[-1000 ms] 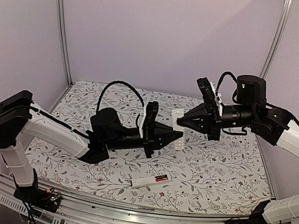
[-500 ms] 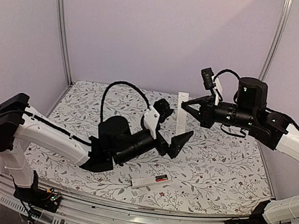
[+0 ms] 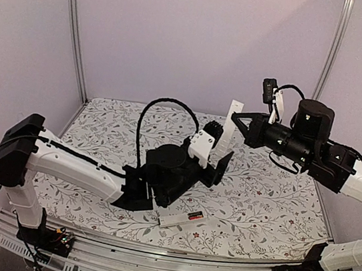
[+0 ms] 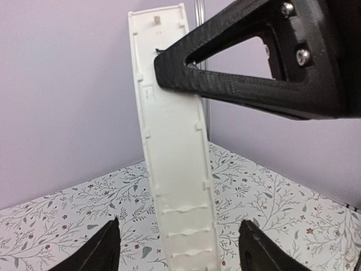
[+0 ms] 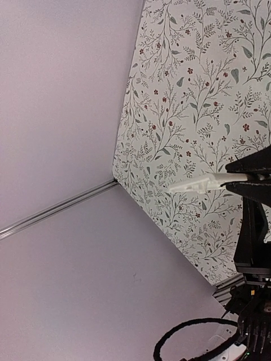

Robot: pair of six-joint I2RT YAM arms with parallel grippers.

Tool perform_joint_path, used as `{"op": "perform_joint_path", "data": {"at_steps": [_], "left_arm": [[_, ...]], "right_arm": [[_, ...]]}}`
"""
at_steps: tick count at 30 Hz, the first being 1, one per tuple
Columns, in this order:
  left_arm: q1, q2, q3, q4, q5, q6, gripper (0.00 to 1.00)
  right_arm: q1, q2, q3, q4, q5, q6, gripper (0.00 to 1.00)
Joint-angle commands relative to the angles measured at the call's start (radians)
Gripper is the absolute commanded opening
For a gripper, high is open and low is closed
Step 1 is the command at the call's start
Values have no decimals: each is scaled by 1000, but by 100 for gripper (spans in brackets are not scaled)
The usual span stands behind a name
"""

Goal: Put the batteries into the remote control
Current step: Pass from the right arm to the left

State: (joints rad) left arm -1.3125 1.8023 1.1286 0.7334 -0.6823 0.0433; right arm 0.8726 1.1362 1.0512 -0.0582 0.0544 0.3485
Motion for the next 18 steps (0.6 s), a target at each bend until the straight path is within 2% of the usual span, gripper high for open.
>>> {"op": "perform_joint_path", "data": {"at_steps": [1, 11, 18], "left_arm": [[12, 19, 40, -93, 51, -93, 68], [35, 8, 65, -144, 78, -144, 33], [36, -6, 38, -106, 83, -142, 21]], "right_arm": [[15, -3, -13, 13, 35, 19, 0], [18, 20, 8, 6, 24, 4, 0], [17, 26, 5, 12, 14, -10, 0]]}}
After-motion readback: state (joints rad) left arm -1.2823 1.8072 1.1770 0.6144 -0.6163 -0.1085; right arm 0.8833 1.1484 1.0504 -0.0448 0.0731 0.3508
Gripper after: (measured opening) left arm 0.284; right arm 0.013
